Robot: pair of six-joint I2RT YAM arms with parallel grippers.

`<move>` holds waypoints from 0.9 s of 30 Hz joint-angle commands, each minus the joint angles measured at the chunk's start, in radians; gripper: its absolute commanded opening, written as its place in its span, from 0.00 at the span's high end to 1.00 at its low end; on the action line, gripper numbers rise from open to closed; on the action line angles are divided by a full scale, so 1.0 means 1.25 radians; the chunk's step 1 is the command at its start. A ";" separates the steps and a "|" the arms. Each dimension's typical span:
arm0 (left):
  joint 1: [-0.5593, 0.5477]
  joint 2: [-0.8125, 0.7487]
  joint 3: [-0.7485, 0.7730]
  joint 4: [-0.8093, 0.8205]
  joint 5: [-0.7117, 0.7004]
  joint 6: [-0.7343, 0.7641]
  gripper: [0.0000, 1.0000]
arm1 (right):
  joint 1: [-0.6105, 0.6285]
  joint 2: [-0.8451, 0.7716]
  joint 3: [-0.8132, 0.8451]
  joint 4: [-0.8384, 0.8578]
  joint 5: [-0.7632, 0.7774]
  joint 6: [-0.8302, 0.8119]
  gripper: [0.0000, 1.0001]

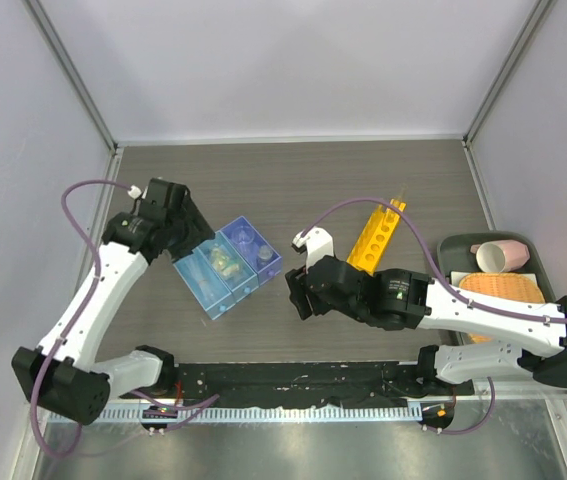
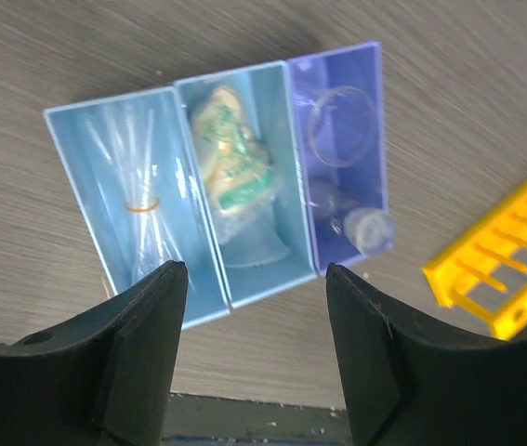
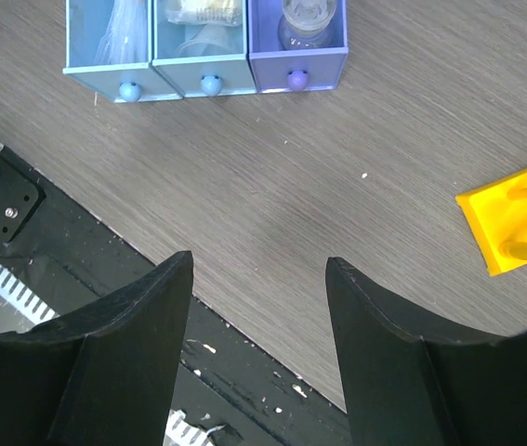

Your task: Organize the chemistry lab equipment

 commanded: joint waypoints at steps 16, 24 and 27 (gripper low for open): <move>0.000 -0.282 -0.033 0.138 0.309 0.274 0.00 | 0.002 0.118 0.255 -0.248 0.416 0.127 0.10; -0.001 -0.295 -0.046 0.165 0.287 0.330 0.00 | 0.002 0.154 0.366 -0.502 0.598 0.361 0.10; -0.001 -0.298 -0.056 0.189 0.294 0.347 0.01 | 0.002 0.154 0.398 -0.609 0.652 0.441 0.09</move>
